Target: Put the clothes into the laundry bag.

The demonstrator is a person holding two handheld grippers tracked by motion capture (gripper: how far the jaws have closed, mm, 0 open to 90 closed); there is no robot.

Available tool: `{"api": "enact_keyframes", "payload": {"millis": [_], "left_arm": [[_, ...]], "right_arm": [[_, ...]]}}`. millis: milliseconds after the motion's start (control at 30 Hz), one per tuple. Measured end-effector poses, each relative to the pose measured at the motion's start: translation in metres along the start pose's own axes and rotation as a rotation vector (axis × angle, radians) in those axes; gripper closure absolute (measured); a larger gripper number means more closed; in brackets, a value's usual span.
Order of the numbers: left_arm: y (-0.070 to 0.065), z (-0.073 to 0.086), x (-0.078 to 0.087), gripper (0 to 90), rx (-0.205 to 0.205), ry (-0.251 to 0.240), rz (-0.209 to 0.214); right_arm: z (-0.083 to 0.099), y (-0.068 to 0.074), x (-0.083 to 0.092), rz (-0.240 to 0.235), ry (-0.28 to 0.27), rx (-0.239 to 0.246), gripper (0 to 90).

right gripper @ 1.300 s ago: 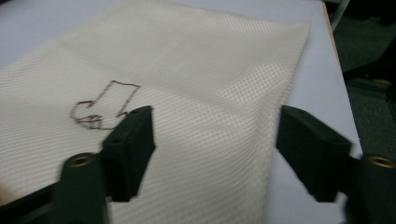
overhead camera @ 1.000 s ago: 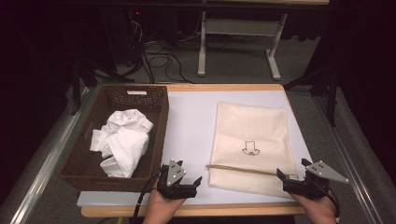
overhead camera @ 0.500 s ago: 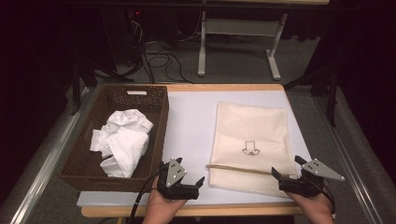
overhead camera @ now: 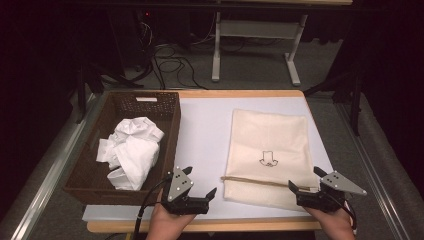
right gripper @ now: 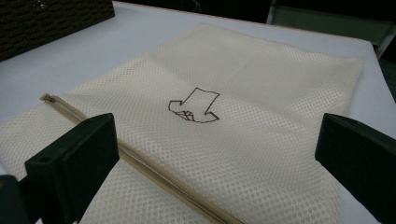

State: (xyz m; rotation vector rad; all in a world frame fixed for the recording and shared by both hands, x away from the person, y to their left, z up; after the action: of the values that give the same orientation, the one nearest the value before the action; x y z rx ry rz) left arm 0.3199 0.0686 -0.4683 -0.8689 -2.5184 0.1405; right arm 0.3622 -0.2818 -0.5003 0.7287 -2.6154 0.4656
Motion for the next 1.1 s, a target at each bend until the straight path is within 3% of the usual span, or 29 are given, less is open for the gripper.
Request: {"api": "enact_keyframes", "payload": {"millis": [200, 367, 500, 600, 833, 967, 1067, 1100], "left_arm": [[0.001, -0.008, 0.012, 6.7, -0.018, -0.028, -0.015], [0.010, -0.017, 0.025, 6.8, -0.016, -0.050, -0.027], [0.023, -0.022, 0.039, 7.2, 0.001, -0.080, -0.057], [0.042, -0.026, 0.053, 7.4, 0.033, -0.110, -0.079], [0.075, -0.025, 0.071, 7.5, 0.062, -0.127, -0.170], [0.087, -0.024, 0.079, 7.8, 0.089, -0.147, -0.200], [0.092, -0.023, 0.083, 8.1, 0.110, -0.160, -0.211], [0.092, -0.023, 0.083, 8.1, 0.110, -0.160, -0.211]], "right_arm": [[0.003, 0.002, -0.002, -0.001, 0.019, 0.003, 0.1], [0.006, 0.001, -0.002, 0.002, 0.018, 0.029, 0.1], [0.009, -0.003, -0.002, 0.001, 0.015, 0.006, 0.2], [0.009, -0.004, -0.001, 0.002, 0.010, 0.001, 0.2], [0.012, -0.007, -0.002, 0.004, 0.020, 0.001, 0.2], [0.013, -0.008, -0.001, -0.001, 0.040, 0.001, 1.1], [0.021, -0.013, 0.001, -0.001, 0.076, -0.014, 12.3], [0.021, -0.013, 0.001, -0.001, 0.076, -0.014, 12.3]]}}
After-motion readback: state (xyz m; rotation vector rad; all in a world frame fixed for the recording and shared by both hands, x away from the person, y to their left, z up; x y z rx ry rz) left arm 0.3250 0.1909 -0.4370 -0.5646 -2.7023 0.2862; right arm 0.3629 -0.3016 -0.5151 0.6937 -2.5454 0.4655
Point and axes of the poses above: each handheld gripper's, and its own axes: x roughly backward along the jaws, z roughly out of its underside, y roughly to its left, the point moved 6 cm from there along -x, roughly forward along the jaws, and after that the axes turned 12 degrees about x, right-handed, at the moved point
